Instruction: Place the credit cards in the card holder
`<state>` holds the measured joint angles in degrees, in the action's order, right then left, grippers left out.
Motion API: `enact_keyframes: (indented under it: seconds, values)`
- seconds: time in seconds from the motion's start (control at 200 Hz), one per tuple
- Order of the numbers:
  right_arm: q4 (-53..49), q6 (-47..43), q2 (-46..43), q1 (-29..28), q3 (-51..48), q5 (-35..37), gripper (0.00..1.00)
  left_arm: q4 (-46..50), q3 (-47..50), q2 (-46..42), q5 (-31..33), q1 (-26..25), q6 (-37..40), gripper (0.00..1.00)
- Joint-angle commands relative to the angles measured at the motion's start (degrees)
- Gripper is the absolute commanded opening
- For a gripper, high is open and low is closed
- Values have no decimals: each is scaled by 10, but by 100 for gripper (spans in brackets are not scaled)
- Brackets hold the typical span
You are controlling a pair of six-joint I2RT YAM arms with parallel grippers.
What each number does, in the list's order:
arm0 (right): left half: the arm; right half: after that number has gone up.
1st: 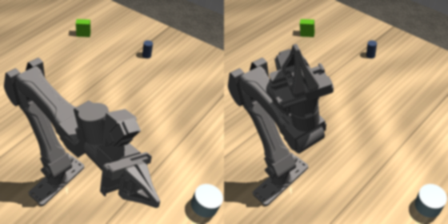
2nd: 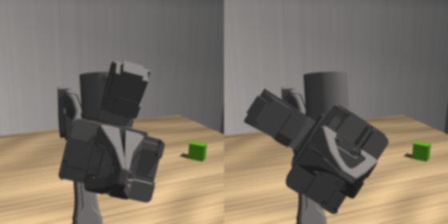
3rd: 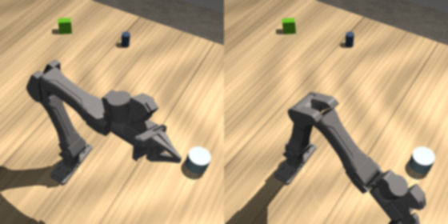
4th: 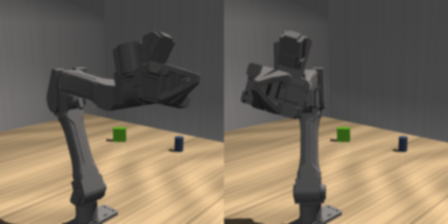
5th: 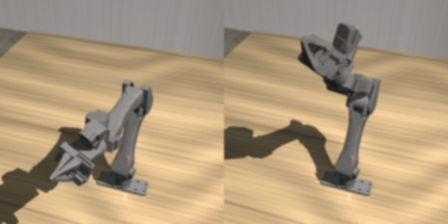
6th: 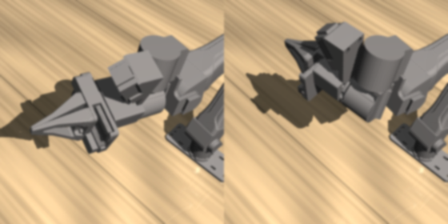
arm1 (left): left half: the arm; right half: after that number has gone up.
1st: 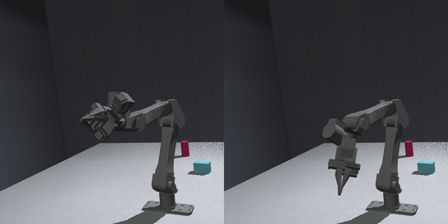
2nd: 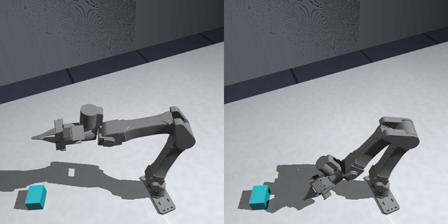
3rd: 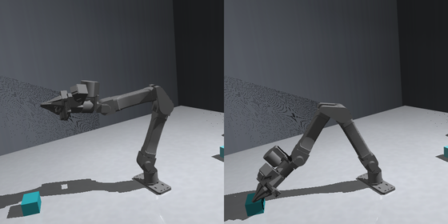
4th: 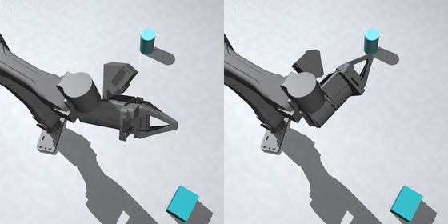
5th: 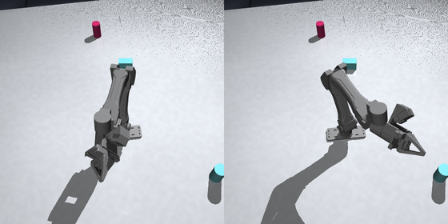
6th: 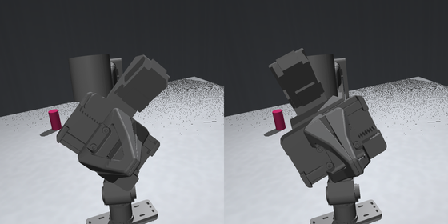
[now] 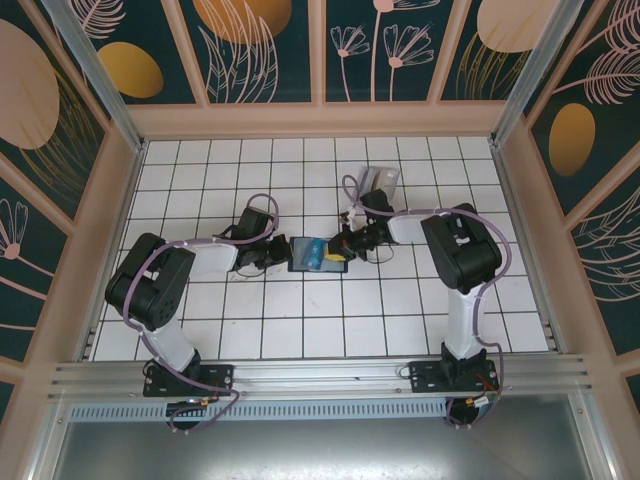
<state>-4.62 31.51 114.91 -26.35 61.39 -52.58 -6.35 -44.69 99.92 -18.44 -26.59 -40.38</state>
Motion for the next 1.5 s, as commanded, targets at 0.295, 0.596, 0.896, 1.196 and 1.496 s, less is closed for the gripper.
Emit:
enact_keyframes:
  seconds: [0.295, 0.596, 0.896, 1.196, 1.496]
  values:
    - [-61, -40, -5, 17, 12, -18, 0, 23, 7, 6, 22, -3, 2, 8]
    - [-106, -62, 34, 6, 56, -30, 0, 13, 12, 1, 22, -3, 7, 8]
    - [-149, -89, 69, 1, 100, -26, 0, 19, 10, 1, 27, -3, 18, 7]
    - [-133, -84, 94, -10, 130, -32, 0, 25, 2, 2, 28, -3, 24, 7]
    - [-100, -50, 74, -28, 128, 4, 0, 27, -1, -2, 24, -3, 19, 7]
